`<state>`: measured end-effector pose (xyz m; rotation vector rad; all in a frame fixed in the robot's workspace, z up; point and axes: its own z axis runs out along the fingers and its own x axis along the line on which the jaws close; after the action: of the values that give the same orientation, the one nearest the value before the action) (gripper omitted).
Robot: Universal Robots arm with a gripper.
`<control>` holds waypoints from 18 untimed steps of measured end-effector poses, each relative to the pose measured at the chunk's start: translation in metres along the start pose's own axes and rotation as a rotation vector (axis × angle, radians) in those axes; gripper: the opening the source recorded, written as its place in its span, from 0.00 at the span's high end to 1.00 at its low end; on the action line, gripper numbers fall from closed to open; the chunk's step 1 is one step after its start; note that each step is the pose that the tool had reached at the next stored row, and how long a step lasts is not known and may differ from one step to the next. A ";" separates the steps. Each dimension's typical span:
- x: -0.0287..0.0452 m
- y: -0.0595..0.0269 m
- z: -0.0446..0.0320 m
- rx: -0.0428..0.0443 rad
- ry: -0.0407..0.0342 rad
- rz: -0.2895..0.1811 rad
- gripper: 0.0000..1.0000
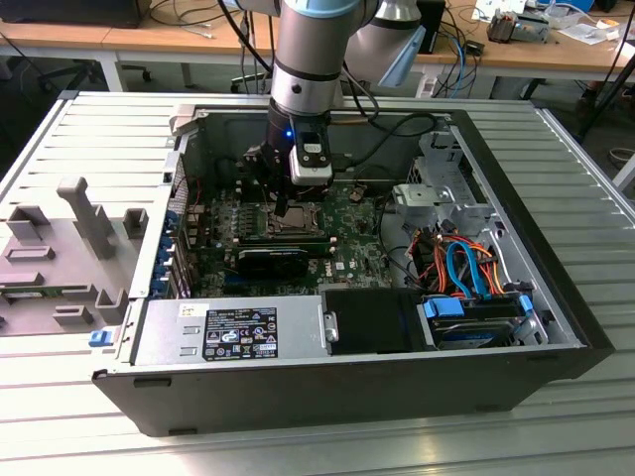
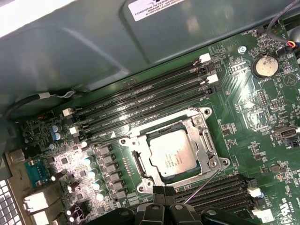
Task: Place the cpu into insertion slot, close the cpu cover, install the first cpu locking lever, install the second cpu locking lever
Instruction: 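Install the first cpu locking lever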
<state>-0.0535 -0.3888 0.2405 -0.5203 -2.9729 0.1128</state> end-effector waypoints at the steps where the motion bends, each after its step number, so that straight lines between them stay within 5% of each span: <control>1: 0.0000 0.0000 0.0000 0.0003 -0.0003 -0.002 0.89; 10: 0.0001 0.0001 0.0000 -0.0009 -0.0011 -0.022 0.89; 11: 0.0000 0.0000 -0.0001 -0.0124 0.0030 -0.025 0.89; 14: 0.0000 0.0000 0.0000 -0.0701 0.0228 -0.033 0.89; 16: 0.0000 0.0000 0.0000 -0.1266 0.0423 -0.041 0.89; 18: 0.0000 0.0000 0.0000 -0.1616 0.0542 -0.046 0.89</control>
<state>-0.0535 -0.3887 0.2404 -0.4642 -2.9538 -0.1446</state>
